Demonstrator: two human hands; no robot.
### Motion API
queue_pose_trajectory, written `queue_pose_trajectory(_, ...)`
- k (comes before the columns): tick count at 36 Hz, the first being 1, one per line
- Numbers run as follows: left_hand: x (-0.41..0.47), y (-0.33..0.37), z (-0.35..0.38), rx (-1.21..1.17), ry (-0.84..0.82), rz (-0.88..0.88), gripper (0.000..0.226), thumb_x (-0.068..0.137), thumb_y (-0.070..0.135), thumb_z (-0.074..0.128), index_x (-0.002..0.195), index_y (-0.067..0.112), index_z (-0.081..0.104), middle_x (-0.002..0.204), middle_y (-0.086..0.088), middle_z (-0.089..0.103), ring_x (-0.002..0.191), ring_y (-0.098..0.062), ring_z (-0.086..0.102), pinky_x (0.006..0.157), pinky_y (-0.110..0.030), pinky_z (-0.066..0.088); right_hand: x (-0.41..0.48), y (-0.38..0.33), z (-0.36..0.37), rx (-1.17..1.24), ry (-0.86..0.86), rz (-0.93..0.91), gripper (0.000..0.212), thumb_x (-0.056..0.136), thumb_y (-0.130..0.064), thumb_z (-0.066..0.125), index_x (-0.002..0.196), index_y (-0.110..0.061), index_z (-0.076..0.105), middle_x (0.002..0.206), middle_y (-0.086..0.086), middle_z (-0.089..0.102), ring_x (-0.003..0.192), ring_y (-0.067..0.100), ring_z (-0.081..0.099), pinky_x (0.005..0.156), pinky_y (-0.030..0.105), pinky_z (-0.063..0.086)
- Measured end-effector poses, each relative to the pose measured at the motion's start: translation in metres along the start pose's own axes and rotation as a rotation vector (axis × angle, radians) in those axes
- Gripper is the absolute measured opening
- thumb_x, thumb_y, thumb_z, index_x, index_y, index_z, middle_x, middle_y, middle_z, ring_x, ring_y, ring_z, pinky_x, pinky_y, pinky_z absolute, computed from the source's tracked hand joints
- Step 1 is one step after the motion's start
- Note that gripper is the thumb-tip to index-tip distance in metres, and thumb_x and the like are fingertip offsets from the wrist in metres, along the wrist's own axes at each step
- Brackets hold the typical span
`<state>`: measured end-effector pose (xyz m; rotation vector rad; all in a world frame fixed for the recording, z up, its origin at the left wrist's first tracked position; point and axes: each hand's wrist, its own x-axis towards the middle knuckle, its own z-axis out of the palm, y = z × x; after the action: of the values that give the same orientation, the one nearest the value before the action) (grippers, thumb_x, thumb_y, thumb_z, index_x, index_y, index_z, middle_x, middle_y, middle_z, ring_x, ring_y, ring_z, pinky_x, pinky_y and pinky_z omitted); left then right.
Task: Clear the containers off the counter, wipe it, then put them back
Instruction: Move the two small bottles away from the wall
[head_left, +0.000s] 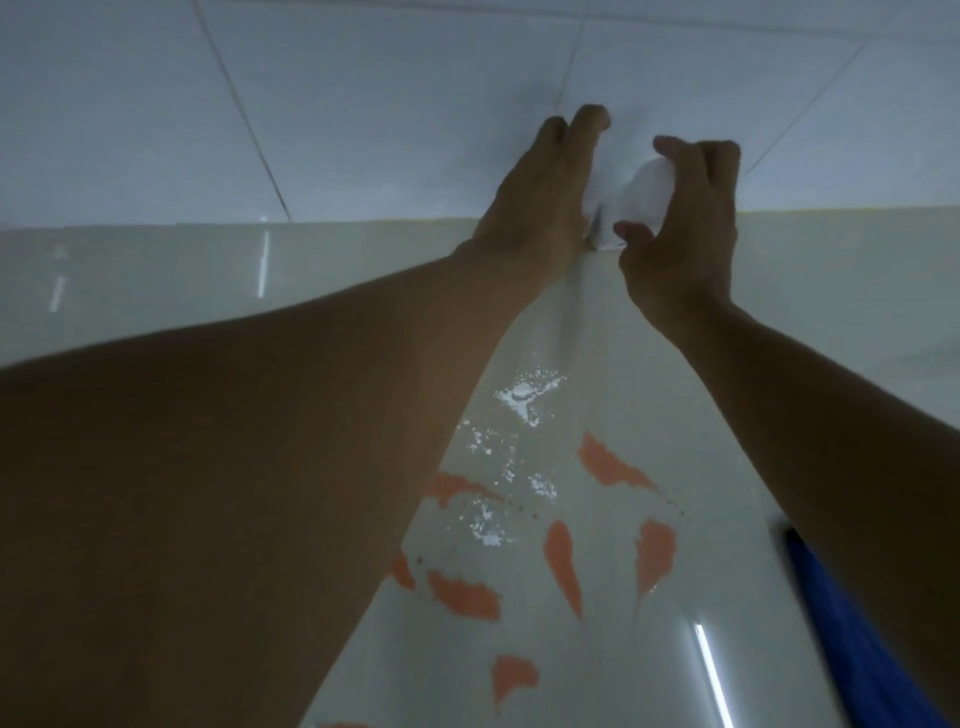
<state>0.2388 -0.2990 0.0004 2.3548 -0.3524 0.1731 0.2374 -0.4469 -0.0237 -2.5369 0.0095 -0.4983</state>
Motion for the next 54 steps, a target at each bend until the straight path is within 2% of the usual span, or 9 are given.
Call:
queue_pose_trajectory(4,-0.033,-0.014,-0.022,0.049,0.009,-0.030,0.073,0.082,-0.011,0.053,0.149,0.015,0.038,0.143,-0.010,0.039,0.125,-0.024,0.048,0.092,-0.024,0.037,-0.037,-0.025,0.008,0.091,0.095,-0.016,0.064,0.082,-0.002,0.076,0.140,-0.016,0.052,0.140,0.006,0.043,0.104,-0.012,0.033,0.088,0.003,0.038)
queue_pose_trajectory(10,-0.101,-0.045,-0.069,0.063,0.073,-0.131,0.079,0.077,-0.017,0.059,0.146,0.017,0.039,0.143,-0.008,0.038,0.128,-0.024,0.047,0.107,-0.033,0.046,-0.094,-0.085,0.033,0.248,0.114,-0.060,0.060,0.079,-0.002,0.078,0.134,-0.011,0.054,0.135,0.009,0.047,0.111,-0.003,0.041,0.096,0.001,0.034)
queue_pose_trajectory(13,-0.137,-0.064,-0.104,0.075,0.105,-0.231,0.080,0.075,-0.018,0.056,0.144,0.018,0.040,0.142,-0.007,0.037,0.125,-0.023,0.049,0.100,-0.027,0.044,-0.115,-0.120,0.046,0.297,0.099,-0.099,0.055,0.084,-0.008,0.081,0.133,-0.007,0.055,0.131,0.010,0.055,0.108,-0.005,0.043,0.098,0.005,0.036)
queue_pose_trajectory(17,-0.181,-0.086,-0.157,0.107,0.158,-0.340,0.072,0.076,-0.015,0.052,0.139,0.016,0.043,0.134,-0.009,0.039,0.115,-0.025,0.051,0.094,-0.034,0.049,-0.142,-0.177,0.060,0.361,0.037,-0.121,0.056,0.085,-0.020,0.081,0.133,-0.007,0.057,0.128,0.010,0.059,0.104,-0.007,0.042,0.093,0.002,0.037)
queue_pose_trajectory(21,-0.216,-0.116,-0.213,0.171,0.195,-0.415,0.059,0.082,-0.004,0.056,0.137,0.012,0.044,0.133,-0.011,0.040,0.114,-0.026,0.052,0.090,-0.031,0.045,-0.167,-0.240,0.074,0.432,-0.075,-0.119,0.062,0.080,-0.024,0.084,0.134,-0.016,0.056,0.131,0.002,0.059,0.107,-0.003,0.047,0.098,0.034,0.053)
queue_pose_trajectory(26,-0.257,-0.157,-0.271,0.249,0.208,-0.531,0.057,0.083,-0.005,0.057,0.136,0.013,0.045,0.135,-0.013,0.040,0.118,-0.033,0.053,0.095,-0.039,0.046,-0.197,-0.309,0.095,0.483,-0.177,-0.146,0.065,0.077,-0.031,0.086,0.134,-0.021,0.057,0.133,-0.002,0.060,0.116,0.015,0.059,0.097,0.046,0.056)
queue_pose_trajectory(35,-0.315,-0.224,-0.340,0.277,0.242,-0.664,0.056,0.085,-0.005,0.056,0.137,0.010,0.045,0.136,-0.018,0.040,0.117,-0.037,0.052,0.093,-0.036,0.038,-0.230,-0.391,0.133,0.498,-0.250,-0.206,0.067,0.072,-0.029,0.090,0.132,-0.018,0.061,0.129,0.004,0.064,0.111,0.023,0.063,0.090,0.042,0.058)
queue_pose_trajectory(40,-0.319,-0.253,-0.367,0.303,0.238,-0.643,0.053,0.087,0.000,0.055,0.139,0.009,0.045,0.135,-0.021,0.040,0.117,-0.040,0.051,0.097,-0.043,0.043,-0.233,-0.415,0.150,0.473,-0.279,-0.236,0.067,0.073,-0.028,0.089,0.133,-0.018,0.061,0.129,0.005,0.064,0.113,0.025,0.063,0.092,0.044,0.057)
queue_pose_trajectory(54,-0.311,-0.304,-0.409,0.261,-0.020,-0.559,0.053,0.097,0.011,0.056,0.148,0.019,0.040,0.142,-0.019,0.040,0.131,-0.034,0.044,0.103,-0.034,0.038,-0.233,-0.453,0.179,0.411,-0.315,-0.205,0.067,0.077,-0.030,0.085,0.138,-0.023,0.059,0.129,0.000,0.061,0.115,0.020,0.061,0.096,0.047,0.055)
